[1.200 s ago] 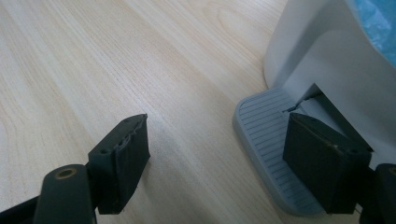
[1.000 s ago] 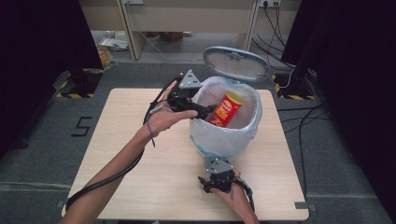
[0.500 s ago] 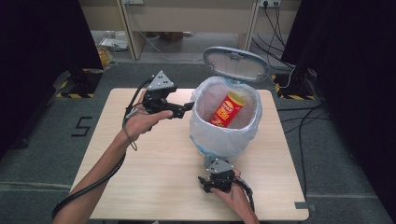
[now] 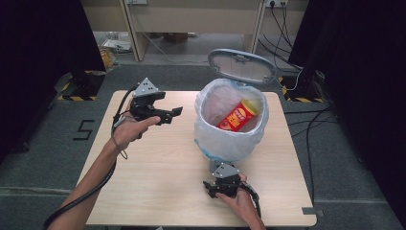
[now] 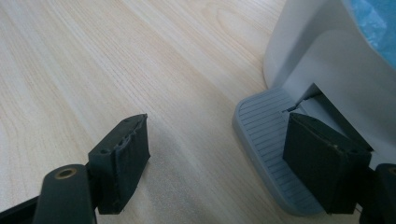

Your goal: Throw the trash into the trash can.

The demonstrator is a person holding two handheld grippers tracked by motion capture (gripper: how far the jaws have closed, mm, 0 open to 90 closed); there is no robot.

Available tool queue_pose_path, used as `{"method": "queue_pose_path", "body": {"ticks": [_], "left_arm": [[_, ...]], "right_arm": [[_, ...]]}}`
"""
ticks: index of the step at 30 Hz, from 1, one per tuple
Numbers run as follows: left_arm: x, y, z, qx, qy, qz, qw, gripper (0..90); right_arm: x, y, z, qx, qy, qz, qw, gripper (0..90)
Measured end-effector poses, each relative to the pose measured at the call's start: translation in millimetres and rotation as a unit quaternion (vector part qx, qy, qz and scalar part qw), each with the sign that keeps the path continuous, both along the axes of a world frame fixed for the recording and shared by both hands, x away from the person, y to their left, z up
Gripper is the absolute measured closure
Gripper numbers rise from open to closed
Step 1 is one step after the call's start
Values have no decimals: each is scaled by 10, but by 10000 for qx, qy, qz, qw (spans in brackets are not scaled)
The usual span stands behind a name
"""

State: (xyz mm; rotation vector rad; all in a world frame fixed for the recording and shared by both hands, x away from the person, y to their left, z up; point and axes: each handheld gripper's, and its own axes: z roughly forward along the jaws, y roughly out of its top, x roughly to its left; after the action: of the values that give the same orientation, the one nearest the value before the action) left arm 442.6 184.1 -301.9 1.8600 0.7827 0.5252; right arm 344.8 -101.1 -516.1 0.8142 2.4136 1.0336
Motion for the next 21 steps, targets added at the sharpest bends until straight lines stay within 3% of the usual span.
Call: {"method": "queue_pose_path", "body": {"ticks": [10, 21], "left_arm": [[-59, 154, -163, 159, -21, 148, 9998, 153], [-122, 437, -612, 56, 226, 417, 9989, 154]], "right_arm": [[0, 3, -4, -6, -28, 15, 10000, 226], [-2, 6, -1, -12, -12, 4, 10000, 226]]}}
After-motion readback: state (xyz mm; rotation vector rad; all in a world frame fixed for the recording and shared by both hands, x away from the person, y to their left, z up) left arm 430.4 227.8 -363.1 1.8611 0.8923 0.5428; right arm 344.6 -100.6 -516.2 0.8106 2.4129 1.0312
